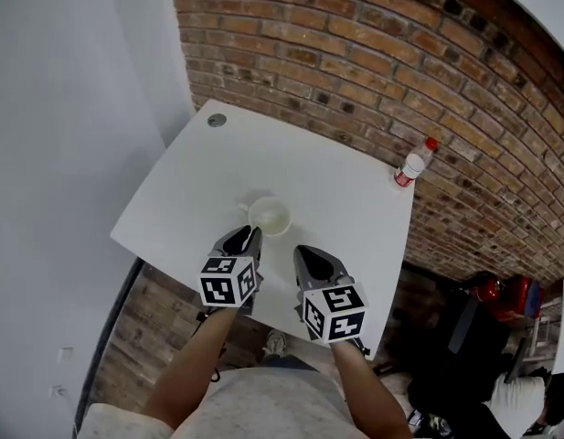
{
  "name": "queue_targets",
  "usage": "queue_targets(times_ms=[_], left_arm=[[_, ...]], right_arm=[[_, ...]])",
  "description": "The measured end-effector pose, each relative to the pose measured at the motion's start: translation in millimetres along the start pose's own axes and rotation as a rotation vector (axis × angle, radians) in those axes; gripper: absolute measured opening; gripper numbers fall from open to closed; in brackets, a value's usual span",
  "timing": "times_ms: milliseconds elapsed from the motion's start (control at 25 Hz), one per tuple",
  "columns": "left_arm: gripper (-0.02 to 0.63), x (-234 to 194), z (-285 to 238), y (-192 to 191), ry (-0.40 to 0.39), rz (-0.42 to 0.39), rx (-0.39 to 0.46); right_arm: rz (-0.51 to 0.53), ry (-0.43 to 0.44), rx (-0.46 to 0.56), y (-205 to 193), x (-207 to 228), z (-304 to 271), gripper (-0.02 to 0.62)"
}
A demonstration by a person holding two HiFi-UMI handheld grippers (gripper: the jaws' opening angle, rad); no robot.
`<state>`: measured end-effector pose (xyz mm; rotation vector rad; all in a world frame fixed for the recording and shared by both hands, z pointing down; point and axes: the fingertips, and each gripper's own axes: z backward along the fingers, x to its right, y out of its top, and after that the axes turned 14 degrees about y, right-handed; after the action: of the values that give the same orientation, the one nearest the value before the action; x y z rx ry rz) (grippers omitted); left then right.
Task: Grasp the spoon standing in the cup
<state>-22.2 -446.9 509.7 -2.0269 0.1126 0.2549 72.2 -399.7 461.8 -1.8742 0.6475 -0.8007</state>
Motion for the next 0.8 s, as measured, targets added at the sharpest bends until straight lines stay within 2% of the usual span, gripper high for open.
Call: queue_targets(times_ms=[160, 240, 360, 400, 600, 800], left_arm=[[0.078, 0.2, -7.0, -1.0, 0.044, 0.052, -0.012], [0.071, 0.6, -8.3, -0.4, 0.056, 0.108, -0.024], [0.026, -1.4, -8.1, -0.5, 0.075, 0.177, -0.042], [0.005, -1.7, -8.0, -0.5, 0.082, 0.175, -0.046], [0.003, -1.6, -8.4, 1.5, 0.095, 0.151, -0.052], [0.003, -0.2, -1.6, 11.3, 0.078, 0.124, -0.018]], right_arm=[[-0.005, 0.028, -0.012, -1.2, 12.9, -3.1, 0.006], [-0.007, 0.044, -0.02, -1.1, 17.4, -5.5, 0.006], [-0.008, 0.067, -0.028, -0.1, 20.0, -10.2, 0.006], [-0.007, 0.074, -0.028, 0.6, 20.1, -11.9, 0.006], [-0.005, 0.096, -0.024, 4.7, 21.2, -17.1, 0.006], [-0.005, 0.097, -0.015, 6.7, 19.3, -16.4, 0.006]])
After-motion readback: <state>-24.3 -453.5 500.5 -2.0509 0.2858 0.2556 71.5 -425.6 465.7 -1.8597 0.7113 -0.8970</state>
